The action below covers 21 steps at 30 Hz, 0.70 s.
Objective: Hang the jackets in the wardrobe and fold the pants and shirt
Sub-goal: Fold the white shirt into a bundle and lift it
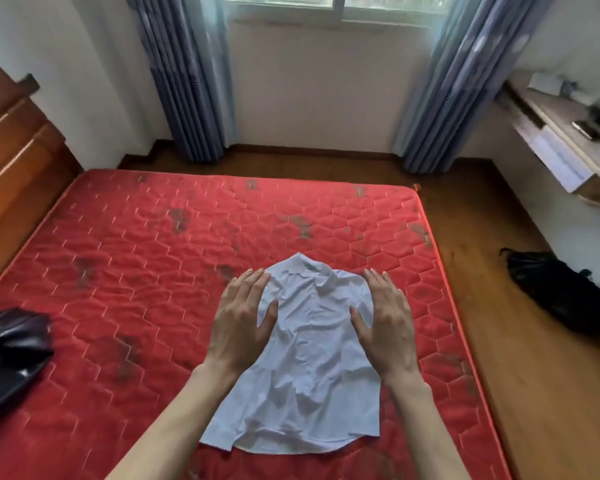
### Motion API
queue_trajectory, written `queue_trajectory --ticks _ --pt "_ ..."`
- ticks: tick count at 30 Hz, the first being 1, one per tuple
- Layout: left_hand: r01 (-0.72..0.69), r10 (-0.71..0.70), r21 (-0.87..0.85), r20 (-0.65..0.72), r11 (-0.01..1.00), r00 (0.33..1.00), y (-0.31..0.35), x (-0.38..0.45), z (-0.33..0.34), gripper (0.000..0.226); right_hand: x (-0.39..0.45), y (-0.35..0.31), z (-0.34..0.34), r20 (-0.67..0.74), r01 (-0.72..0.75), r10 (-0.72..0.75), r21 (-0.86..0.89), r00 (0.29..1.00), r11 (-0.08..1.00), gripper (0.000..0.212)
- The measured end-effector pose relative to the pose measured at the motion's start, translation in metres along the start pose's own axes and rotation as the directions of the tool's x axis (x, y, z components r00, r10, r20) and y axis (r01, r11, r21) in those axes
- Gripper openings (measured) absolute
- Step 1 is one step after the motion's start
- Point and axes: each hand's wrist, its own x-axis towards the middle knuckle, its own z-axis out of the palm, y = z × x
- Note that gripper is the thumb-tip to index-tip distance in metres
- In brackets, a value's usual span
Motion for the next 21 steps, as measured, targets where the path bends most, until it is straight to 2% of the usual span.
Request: queue_trajectory --ticks 6,11,15,18,21 --pt "0.024 -0.025 0.02 0.064 1.0 0.998 -0.007 0.04 0.039 0.052 0.047 0.041 0.033 0.065 0.005 -0.006 0.016 0.998 1.0 0.069" --pt "0.035 -0.033 -0.034 0.07 0.999 0.997 -0.044 0.083 0.094 0.052 0.08 0.07 0.078 0.12 0.025 -0.022 -0.021 0.993 0.999 0.069" --pt "0.088 -0.083 -0.103 0.046 0.991 0.995 -0.085 0.105 0.169 0.047 0.111 0.117 0.133 0.196 0.074 -0.056 -0.084 0.979 0.994 0.064" --pt "0.102 -0.1 -0.13 0.018 0.986 0.995 -0.123 0.113 0.239 0.04 0.127 0.158 0.19 0.19 0.06 -0.037 -0.116 0.981 0.991 0.066" --pt "0.119 -0.115 -0.099 0.048 0.988 0.992 -0.153 0.12 0.31 0.038 0.138 0.197 0.253 0.208 0.016 0.005 -0.1 0.978 0.995 0.066"
